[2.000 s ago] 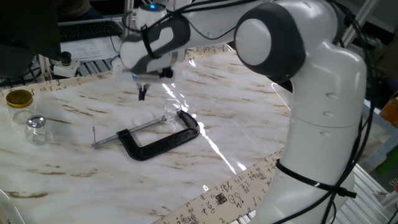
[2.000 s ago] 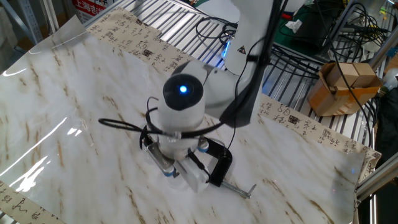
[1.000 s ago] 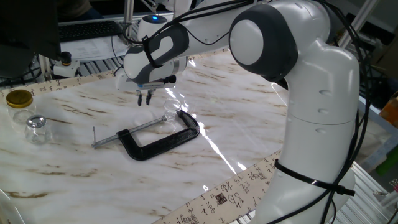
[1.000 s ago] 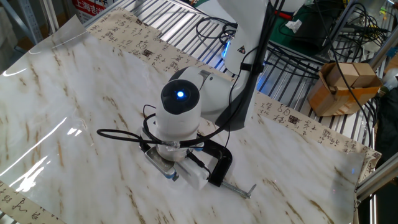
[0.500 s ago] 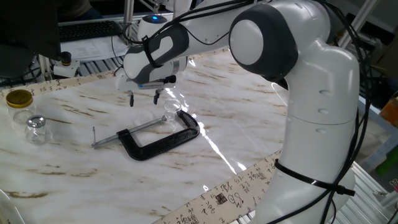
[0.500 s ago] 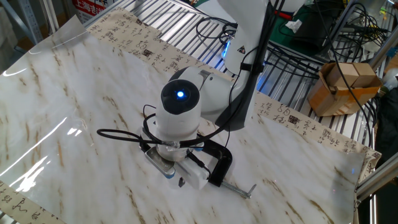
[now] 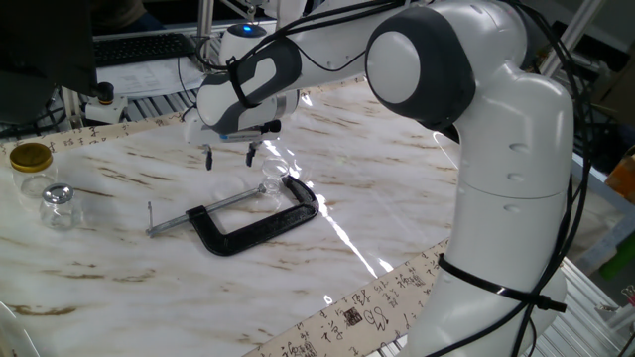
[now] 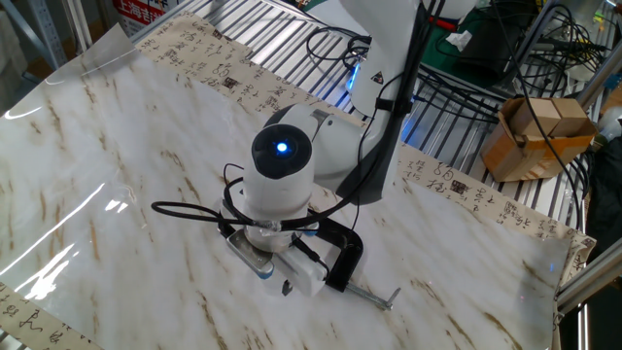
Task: Screw the lid onto the jar
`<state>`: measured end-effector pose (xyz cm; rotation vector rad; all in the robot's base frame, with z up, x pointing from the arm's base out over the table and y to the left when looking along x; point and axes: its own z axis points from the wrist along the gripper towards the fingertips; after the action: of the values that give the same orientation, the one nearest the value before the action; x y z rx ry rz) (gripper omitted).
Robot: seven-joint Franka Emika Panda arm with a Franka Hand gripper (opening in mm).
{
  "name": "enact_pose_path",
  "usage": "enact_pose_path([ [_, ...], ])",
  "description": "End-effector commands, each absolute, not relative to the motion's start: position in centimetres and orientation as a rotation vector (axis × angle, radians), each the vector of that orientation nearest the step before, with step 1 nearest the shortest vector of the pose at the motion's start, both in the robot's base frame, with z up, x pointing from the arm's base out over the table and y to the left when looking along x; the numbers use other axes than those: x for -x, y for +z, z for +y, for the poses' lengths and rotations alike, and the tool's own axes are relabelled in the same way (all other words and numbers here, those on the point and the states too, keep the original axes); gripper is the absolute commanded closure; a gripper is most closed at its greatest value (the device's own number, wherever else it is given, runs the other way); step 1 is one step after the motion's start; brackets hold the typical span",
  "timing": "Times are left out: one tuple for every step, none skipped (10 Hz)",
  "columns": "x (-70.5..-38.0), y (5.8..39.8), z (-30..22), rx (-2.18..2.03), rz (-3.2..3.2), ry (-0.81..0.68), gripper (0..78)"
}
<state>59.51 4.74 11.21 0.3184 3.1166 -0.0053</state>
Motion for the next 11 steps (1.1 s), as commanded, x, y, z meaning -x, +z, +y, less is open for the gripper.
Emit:
enact_pose_path([
  [-56.99, 7.36, 4.52, -0.242, 3.088, 0.007, 0.1],
  [-57.05, 7.12, 4.54, -0.250, 3.081, 0.004, 0.1],
  [-57.09, 6.85, 4.55, -0.256, 3.073, 0.003, 0.1],
  [-57.09, 6.85, 4.55, -0.257, 3.074, 0.003, 0.1],
  [-57.09, 6.88, 4.55, -0.263, 3.073, 0.004, 0.1],
  [-57.08, 6.94, 4.56, -0.266, 3.072, 0.004, 0.1],
  [-57.06, 7.14, 4.59, -0.271, 3.071, 0.004, 0.1],
  [-57.00, 7.38, 4.72, -0.279, 3.072, 0.006, 0.1],
  [-56.93, 7.48, 4.89, -0.286, 3.072, 0.005, 0.1],
  [-56.89, 7.54, 5.01, -0.290, 3.072, 0.006, 0.1],
  [-56.92, 7.58, 5.11, -0.293, 3.071, 0.005, 0.1],
])
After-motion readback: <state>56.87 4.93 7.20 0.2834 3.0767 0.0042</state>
